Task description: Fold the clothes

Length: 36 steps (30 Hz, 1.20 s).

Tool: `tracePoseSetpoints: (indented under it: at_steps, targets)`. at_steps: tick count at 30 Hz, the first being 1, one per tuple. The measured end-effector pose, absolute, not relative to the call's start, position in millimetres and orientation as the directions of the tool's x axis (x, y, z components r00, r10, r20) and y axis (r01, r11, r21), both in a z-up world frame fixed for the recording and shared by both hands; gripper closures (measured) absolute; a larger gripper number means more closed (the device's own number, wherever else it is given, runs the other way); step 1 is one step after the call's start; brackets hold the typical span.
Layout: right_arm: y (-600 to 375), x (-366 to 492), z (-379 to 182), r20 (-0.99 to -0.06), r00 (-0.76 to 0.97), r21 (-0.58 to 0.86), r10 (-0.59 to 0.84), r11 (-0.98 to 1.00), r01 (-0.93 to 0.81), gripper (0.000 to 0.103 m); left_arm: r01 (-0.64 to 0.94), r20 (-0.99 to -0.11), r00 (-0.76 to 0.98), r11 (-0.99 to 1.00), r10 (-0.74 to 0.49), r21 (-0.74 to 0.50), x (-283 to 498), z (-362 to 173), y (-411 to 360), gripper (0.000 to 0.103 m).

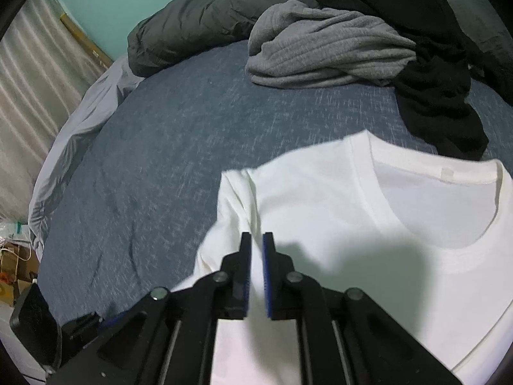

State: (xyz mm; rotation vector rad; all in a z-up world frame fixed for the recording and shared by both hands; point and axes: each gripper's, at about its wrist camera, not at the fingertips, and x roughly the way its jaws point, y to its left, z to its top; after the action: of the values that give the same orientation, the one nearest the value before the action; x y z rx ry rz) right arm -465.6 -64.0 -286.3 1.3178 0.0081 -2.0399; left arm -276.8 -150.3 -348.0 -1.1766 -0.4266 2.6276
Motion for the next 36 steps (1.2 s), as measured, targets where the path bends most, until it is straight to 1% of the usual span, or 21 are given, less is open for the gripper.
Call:
tracePoseSetpoints:
  at_steps: [2,3,4,8,9,10,11,12,16,19,20,21,26,29,36]
  targets:
    - [-71.0,-469.4,-285.7,-0.808,-0.236,0.346,-0.540,-0.758,0.552,0.082,-0.083,-0.680,-0.652,-0.923,0.336,-0.376,-277.5,-348.0,-151.1,0.062]
    - [-74.4,-471.3,-285.4,-0.810,-0.235,0.344,-0.537,-0.760,0.552,0.078,-0.083,-0.679,-0.649,-0.919,0.343,-0.385,-278.7,-349.2,-150.2,0.051]
    - [-77.9,-473.2,-285.1,-0.812,-0.234,0.342,-0.535,-0.761,0.552,0.077,-0.088,-0.682,-0.641,-0.917,0.352,-0.390,-280.6,-351.4,-147.8,0.048]
    - [-90.7,-482.1,-287.1,-0.821,-0.236,0.322,-0.520,-0.764,0.559,0.077,-0.087,-0.698,-0.631,-0.925,0.338,-0.370,-286.1,-360.8,-139.8,0.049]
    - [-92.9,-484.3,-288.4,-0.825,-0.240,0.314,-0.512,-0.768,0.559,0.077,-0.084,-0.695,-0.632,-0.922,0.342,-0.377,-286.7,-362.2,-140.7,0.055]
    - [-95.3,-486.6,-290.3,-0.828,-0.239,0.311,-0.508,-0.769,0.558,0.077,-0.082,-0.694,-0.631,-0.919,0.347,-0.386,-287.4,-363.3,-142.0,0.075]
    - [-97.9,-489.1,-292.5,-0.830,-0.235,0.310,-0.505,-0.769,0.559,0.077,-0.082,-0.693,-0.624,-0.913,0.360,-0.400,-288.5,-364.9,-143.5,0.086]
    - [-100.5,-491.5,-294.8,-0.833,-0.231,0.310,-0.503,-0.769,0.559,0.077,-0.084,-0.690,-0.618,-0.904,0.377,-0.419,-289.3,-366.6,-145.1,0.091]
    - [-115.0,-494.6,-302.9,-0.837,-0.216,0.304,-0.502,-0.756,0.580,0.077,-0.093,-0.686,-0.621,-0.905,0.378,-0.415,-288.1,-366.5,-143.2,0.095]
    - [-123.2,-497.0,-305.1,-0.837,-0.229,0.288,-0.498,-0.755,0.590,0.077,-0.088,-0.688,-0.623,-0.908,0.371,-0.410,-285.9,-364.1,-142.4,0.096]
    - [-125.6,-497.0,-304.5,-0.834,-0.241,0.276,-0.496,-0.754,0.596,0.083,-0.084,-0.690,-0.623,-0.908,0.370,-0.411,-284.9,-363.7,-143.1,0.096]
    - [-127.2,-496.8,-303.7,-0.830,-0.248,0.272,-0.499,-0.751,0.601,0.101,-0.080,-0.691,-0.621,-0.907,0.371,-0.414,-284.0,-363.6,-143.9,0.096]
    - [-135.6,-494.4,-294.6,-0.818,-0.325,0.187,-0.474,-0.754,0.630,0.102,-0.077,-0.696,-0.616,-0.908,0.369,-0.413,-282.3,-363.4,-144.3,0.096]
    - [-128.2,-501.9,-288.5,-0.798,-0.374,0.184,-0.473,-0.782,0.595,0.102,-0.073,-0.698,-0.616,-0.909,0.364,-0.410,-280.6,-363.8,-144.7,0.096]
    - [-123.4,-512.5,-294.1,-0.803,-0.376,0.206,-0.462,-0.807,0.553,0.102,-0.065,-0.701,-0.614,-0.908,0.363,-0.414,-280.5,-365.1,-145.6,0.096]
